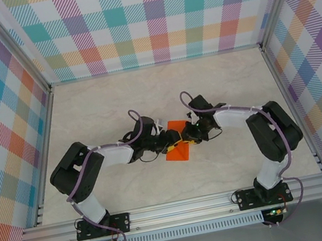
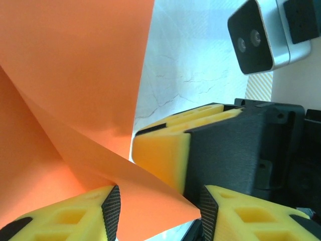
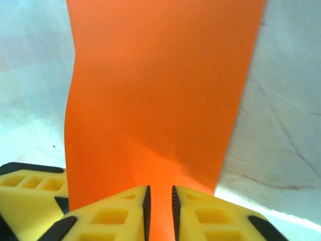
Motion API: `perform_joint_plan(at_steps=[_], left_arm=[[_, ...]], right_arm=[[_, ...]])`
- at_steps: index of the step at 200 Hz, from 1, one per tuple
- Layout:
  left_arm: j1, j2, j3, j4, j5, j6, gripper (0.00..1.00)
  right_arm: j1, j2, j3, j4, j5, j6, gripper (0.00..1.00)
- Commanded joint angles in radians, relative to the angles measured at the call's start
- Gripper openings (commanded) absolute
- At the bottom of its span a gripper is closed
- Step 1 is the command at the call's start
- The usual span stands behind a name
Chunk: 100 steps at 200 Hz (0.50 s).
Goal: Fold a paper plane with a square sheet of paper (pick it up from the middle)
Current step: Fold the triangle a second time at the center of the table.
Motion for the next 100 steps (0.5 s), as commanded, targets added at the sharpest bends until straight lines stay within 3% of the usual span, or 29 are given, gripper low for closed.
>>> perform_joint_plan(at_steps=[1, 52, 100], left_arm=[[-0.007, 0.021, 0.022, 0.012, -0.002, -0.001, 0.46], [-0.007, 0.033, 0.021, 0.012, -0.005, 0.001, 0.38], [-0.007, 0.035, 0.021, 0.008, -0.008, 0.004, 0.32]], right_arm=[[-0.017, -0.085, -0.035, 0.002, -0.002, 0.015, 0.27], [-0.047, -0.196, -0.124, 0.041, -0.003, 0.011, 0.33], [-0.047, -0.17, -0.132, 0.151, -0.166, 0.002, 0.33]])
